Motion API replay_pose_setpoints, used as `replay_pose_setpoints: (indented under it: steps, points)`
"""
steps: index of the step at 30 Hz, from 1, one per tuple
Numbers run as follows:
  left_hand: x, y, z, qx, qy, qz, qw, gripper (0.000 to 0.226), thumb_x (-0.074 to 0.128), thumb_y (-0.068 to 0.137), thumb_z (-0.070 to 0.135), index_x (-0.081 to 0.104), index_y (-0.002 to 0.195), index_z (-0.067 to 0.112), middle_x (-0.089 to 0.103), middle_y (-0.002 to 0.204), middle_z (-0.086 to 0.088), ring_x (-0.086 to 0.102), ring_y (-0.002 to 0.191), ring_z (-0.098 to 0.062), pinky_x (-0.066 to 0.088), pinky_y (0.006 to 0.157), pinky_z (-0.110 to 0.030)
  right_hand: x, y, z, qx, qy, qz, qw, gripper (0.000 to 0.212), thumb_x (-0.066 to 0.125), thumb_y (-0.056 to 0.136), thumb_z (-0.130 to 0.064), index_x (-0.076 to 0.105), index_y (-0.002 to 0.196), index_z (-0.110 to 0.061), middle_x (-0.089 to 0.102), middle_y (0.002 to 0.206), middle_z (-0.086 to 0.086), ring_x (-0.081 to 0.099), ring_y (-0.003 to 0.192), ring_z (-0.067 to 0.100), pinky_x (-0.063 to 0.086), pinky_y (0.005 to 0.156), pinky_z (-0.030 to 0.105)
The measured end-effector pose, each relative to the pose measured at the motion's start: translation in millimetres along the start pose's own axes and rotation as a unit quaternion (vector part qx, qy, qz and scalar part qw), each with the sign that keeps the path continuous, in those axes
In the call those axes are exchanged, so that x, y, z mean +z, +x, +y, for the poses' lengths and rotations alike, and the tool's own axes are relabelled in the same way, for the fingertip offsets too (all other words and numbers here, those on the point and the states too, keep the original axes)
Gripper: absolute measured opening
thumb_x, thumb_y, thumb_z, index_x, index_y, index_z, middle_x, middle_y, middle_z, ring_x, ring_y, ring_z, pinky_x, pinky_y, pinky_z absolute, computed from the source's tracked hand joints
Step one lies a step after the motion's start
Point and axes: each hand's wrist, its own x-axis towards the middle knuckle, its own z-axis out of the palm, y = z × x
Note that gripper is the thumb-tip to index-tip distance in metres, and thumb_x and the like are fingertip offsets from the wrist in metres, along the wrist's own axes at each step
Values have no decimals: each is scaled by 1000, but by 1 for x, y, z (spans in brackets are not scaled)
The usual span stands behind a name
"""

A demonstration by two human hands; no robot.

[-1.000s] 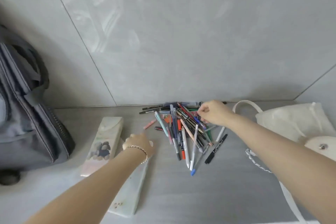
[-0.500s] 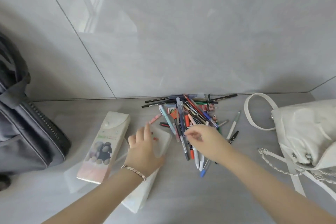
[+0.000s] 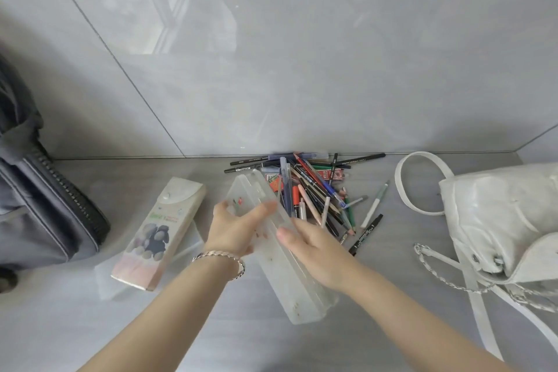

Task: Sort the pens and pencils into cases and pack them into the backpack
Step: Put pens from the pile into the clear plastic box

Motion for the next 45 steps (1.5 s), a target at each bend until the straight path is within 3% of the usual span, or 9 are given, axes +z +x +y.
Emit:
replay_pose_setpoints:
  steps: [8, 16, 19, 24, 34, 36, 39, 42, 45]
  points:
    - [8, -14, -17, 72, 80, 61, 992, 122, 72, 34, 62, 23, 140, 28, 56, 127, -6, 57, 113, -27, 48, 96, -49, 8, -14, 4, -72, -220, 69, 970, 46, 25, 99, -35, 27, 139, -13, 40, 61, -8, 48, 68, 19, 36, 62, 32]
    - [-29, 3, -27, -17, -175, -175, 969, 58, 64, 70, 55, 65, 110, 12, 75, 96, -8, 72, 87, -20, 59, 68, -35, -5, -12, 35, 67, 63, 200, 976, 30, 27, 99, -32, 53, 87, -27, 62, 90, -10, 56, 82, 8, 44, 83, 26]
    - [-29, 10, -33, -86, -108, -117, 984, 55, 33, 91, 54, 63, 106, 11, 73, 88, -10, 69, 80, -26, 56, 70, -39, 2, -17, 30, 55, 25, 205, 977, 32, 28, 99, -30, 53, 112, -16, 53, 91, -10, 51, 81, 3, 40, 75, 16]
    - [-28, 15, -36, -36, 31, 76, 996, 70, 31, 87, 61, 53, 128, 9, 57, 125, -11, 50, 121, -32, 37, 107, -47, 16, -19, 27, 25, 27, 236, 971, 33, 29, 98, -30, 54, 102, -8, 64, 88, 14, 60, 81, 6, 44, 77, 35]
    - [-19, 20, -24, 71, 96, 89, 989, 58, 33, 90, 55, 53, 115, 7, 58, 83, 0, 57, 88, -25, 44, 80, -33, 19, 2, 23, 17, 88, 276, 957, 20, 30, 98, -33, 49, 99, -36, 69, 74, 0, 62, 75, -2, 41, 70, 10]
    - [-24, 24, -21, 54, 112, 118, 985, 52, 26, 96, 46, 57, 118, 11, 60, 96, -2, 52, 107, -27, 33, 87, -27, 10, 9, 20, 20, 110, 223, 968, 26, 28, 97, -37, 54, 96, -34, 69, 81, 7, 63, 84, 9, 43, 79, 9]
    - [-37, 32, -23, 46, 111, 145, 982, 55, 24, 97, 44, 56, 124, 8, 57, 101, -2, 48, 120, -28, 29, 88, -26, -16, 35, 26, 56, -9, 197, 979, 29, 32, 98, -35, 58, 102, -22, 66, 94, -1, 60, 88, 10, 44, 80, 18]
    - [-46, 37, -20, 39, 80, 170, 981, 55, 27, 97, 43, 53, 123, 2, 50, 74, 5, 53, 94, -24, 30, 80, -23, -49, 72, 40, 98, -193, 263, 940, 34, 44, 95, -33, 52, 121, -12, 56, 115, 5, 55, 104, 19, 44, 86, 29]
    - [-50, 39, -17, 27, 78, 181, 980, 53, 28, 97, 41, 56, 115, 0, 49, 77, 6, 43, 95, -16, 30, 82, -21, -63, 100, 56, 181, -332, 166, 911, 37, 48, 93, -33, 48, 119, -8, 56, 115, 13, 55, 103, 29, 47, 79, 36]
